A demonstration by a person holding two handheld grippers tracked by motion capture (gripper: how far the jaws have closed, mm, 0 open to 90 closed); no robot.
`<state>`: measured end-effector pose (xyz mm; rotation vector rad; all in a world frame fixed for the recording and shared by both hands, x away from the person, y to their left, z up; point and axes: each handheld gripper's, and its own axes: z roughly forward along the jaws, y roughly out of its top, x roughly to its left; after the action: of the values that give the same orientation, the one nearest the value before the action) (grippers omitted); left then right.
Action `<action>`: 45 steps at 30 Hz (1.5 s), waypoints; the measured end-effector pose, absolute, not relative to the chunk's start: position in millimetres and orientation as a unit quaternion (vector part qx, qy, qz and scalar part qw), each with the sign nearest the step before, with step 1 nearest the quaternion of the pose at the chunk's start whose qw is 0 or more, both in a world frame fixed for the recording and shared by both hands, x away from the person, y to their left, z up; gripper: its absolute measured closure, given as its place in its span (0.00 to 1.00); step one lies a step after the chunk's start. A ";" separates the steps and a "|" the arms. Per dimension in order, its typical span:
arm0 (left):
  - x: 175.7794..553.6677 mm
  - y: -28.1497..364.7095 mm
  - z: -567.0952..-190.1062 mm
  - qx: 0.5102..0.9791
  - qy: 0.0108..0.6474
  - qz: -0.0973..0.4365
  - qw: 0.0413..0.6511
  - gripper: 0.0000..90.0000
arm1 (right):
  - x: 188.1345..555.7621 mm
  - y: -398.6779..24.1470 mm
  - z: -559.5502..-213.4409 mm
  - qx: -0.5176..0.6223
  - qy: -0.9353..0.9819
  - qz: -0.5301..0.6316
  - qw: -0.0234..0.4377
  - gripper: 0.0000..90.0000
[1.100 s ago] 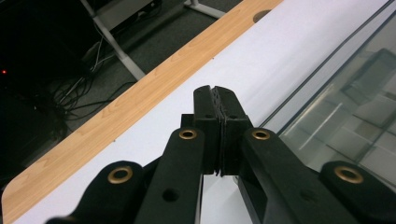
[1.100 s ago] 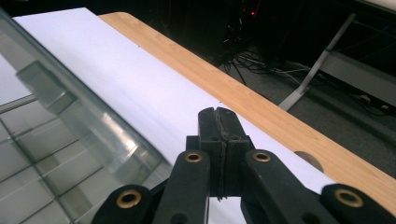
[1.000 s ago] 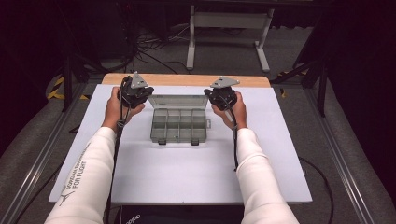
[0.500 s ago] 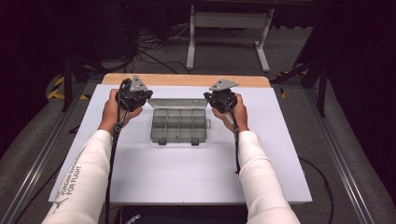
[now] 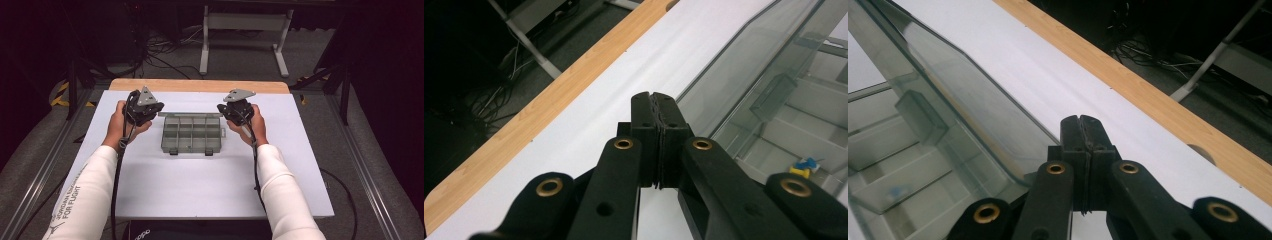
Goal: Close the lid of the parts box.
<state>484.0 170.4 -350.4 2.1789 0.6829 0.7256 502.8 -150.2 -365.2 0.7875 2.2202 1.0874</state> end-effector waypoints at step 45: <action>442.4 170.5 -373.7 0.862 0.219 0.251 0.382 1.00 | 460.3 -142.3 -376.3 0.244 0.860 0.395 0.209 1.00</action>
<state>442.4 170.5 -373.7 2.1990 0.5586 0.6399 460.3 -142.3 -376.3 0.6793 2.3933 1.0995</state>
